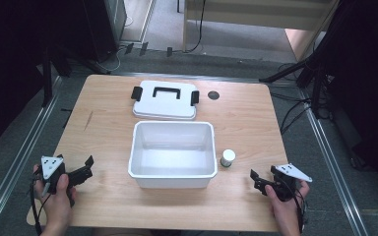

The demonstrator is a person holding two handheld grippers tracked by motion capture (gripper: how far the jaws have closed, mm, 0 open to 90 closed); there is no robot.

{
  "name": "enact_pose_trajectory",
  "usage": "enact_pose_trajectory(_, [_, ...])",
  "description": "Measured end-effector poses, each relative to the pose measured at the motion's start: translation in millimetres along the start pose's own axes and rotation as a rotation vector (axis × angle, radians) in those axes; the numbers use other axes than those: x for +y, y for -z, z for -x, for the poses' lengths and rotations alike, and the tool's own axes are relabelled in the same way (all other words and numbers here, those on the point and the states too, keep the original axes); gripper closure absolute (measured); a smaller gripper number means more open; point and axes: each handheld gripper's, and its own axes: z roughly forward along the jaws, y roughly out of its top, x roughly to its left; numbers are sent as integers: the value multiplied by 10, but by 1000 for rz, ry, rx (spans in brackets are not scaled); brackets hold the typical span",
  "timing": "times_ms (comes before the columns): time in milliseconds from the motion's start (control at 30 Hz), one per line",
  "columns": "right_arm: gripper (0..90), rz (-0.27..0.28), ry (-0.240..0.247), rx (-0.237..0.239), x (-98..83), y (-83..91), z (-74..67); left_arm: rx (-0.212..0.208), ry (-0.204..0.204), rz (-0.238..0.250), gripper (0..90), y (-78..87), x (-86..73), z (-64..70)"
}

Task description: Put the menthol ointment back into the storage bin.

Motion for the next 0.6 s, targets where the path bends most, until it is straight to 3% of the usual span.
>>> enact_pose_trajectory(100, [180, -33, 1, 0, 34, -8, 5, -8, 6, 10, 0, 9, -5, -2])
enact_pose_trajectory(200, [184, -57, 14, 11, 119, 30, -7, -12, -19, 19, 0, 23, -12, 21])
enact_pose_trajectory(267, [185, -136, 34, 52, 236, 51, -19, -13, -16, 21, 0, 23, -13, 20])
enact_pose_trajectory(600, [209, -456, 232, 51, 584, 29, -225, -29, 4, 23, 0, 25, -12, -9])
